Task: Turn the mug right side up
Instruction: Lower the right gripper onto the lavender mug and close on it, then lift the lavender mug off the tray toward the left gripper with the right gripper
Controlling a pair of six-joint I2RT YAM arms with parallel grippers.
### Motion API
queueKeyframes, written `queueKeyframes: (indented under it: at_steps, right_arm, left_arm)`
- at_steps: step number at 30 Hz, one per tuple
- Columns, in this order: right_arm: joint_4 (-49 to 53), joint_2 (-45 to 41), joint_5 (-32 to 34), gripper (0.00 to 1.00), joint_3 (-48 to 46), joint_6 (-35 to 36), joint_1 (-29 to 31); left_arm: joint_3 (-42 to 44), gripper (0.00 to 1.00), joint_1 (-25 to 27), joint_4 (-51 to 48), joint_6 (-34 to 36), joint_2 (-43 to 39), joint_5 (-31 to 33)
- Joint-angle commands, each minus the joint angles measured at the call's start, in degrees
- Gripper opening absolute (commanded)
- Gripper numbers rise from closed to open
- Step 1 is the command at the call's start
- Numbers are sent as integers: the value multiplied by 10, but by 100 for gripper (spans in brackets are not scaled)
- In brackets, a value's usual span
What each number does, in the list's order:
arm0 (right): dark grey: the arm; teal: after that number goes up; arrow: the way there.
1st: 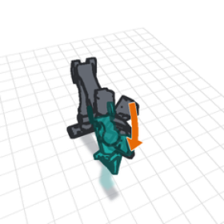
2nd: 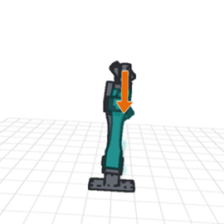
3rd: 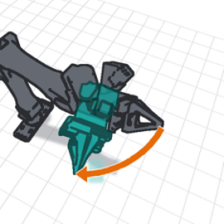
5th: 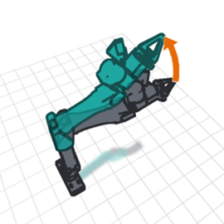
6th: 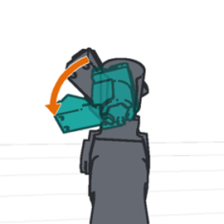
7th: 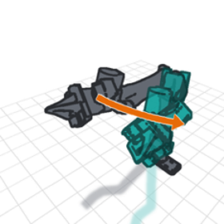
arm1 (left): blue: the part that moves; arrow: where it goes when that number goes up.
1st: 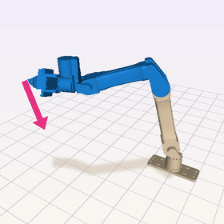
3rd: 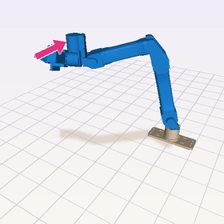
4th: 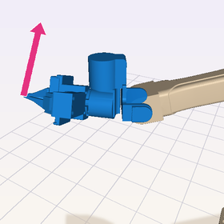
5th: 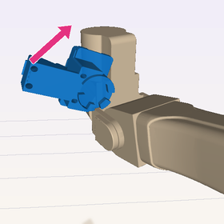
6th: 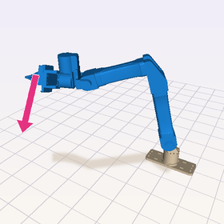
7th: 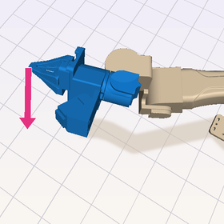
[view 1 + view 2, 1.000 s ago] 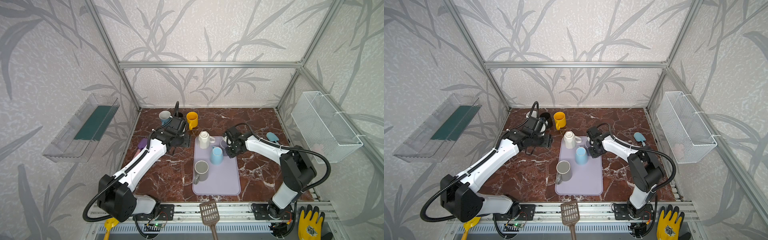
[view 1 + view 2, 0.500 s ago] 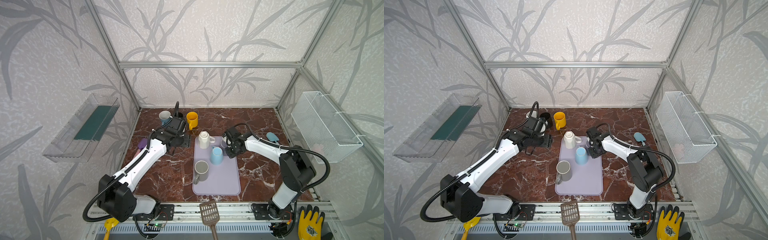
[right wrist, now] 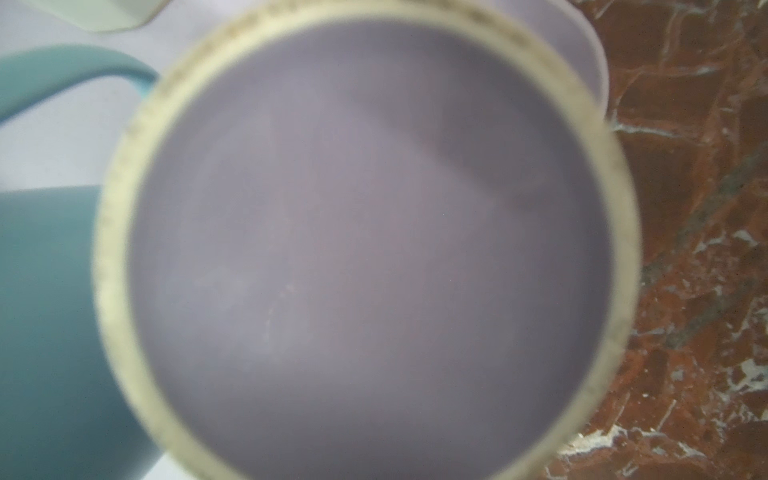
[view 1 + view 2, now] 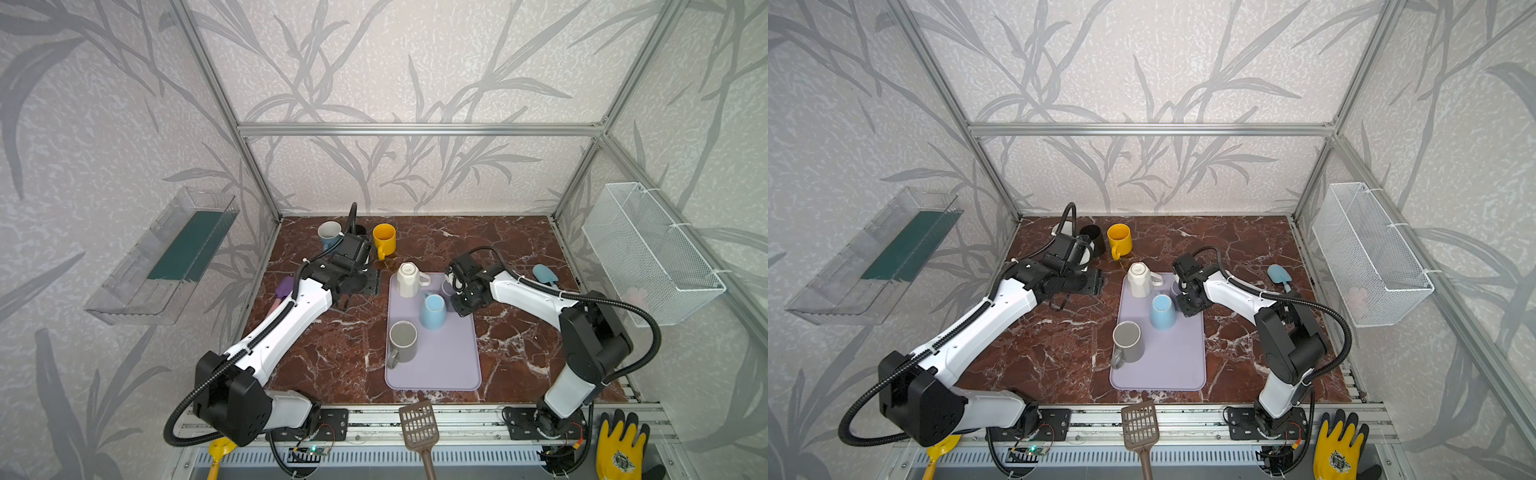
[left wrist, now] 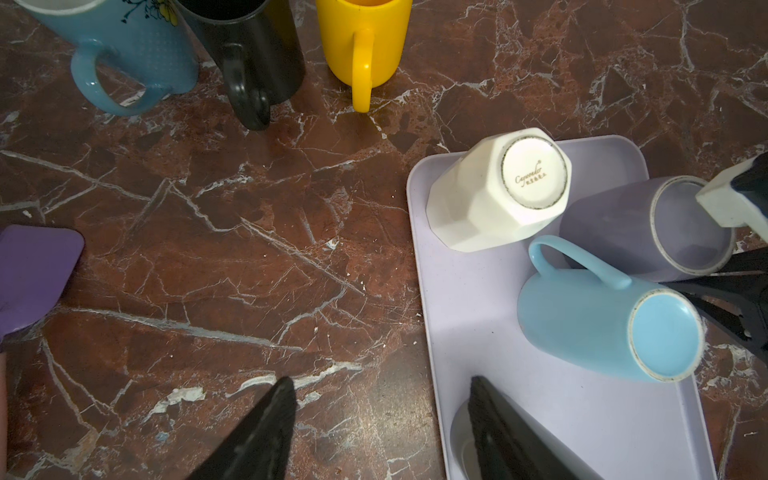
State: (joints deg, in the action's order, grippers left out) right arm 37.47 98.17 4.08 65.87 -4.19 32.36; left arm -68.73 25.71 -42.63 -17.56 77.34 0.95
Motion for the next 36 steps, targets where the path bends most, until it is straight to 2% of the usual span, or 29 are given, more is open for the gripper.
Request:
queueKeyframes:
  at_steps: [1,11,18,25,36]
  right_arm:
    - [2,-43,13,0,3,0,3]
    - [2,-103,39,0,-9,-4,3]
    - [-12,-176,39,0,-24,-12,3]
    - [-72,-254,-5,0,-56,-27,0]
    - [-142,-280,-133,0,-64,-67,-10]
  left_arm:
    - [6,68,-1,-10,1,-19,8]
    - [9,68,-1,-5,-5,-19,12]
    - [12,68,-1,2,-9,-23,12]
    - [15,68,-1,9,-15,-21,16]
    - [12,69,-2,16,-19,-15,12]
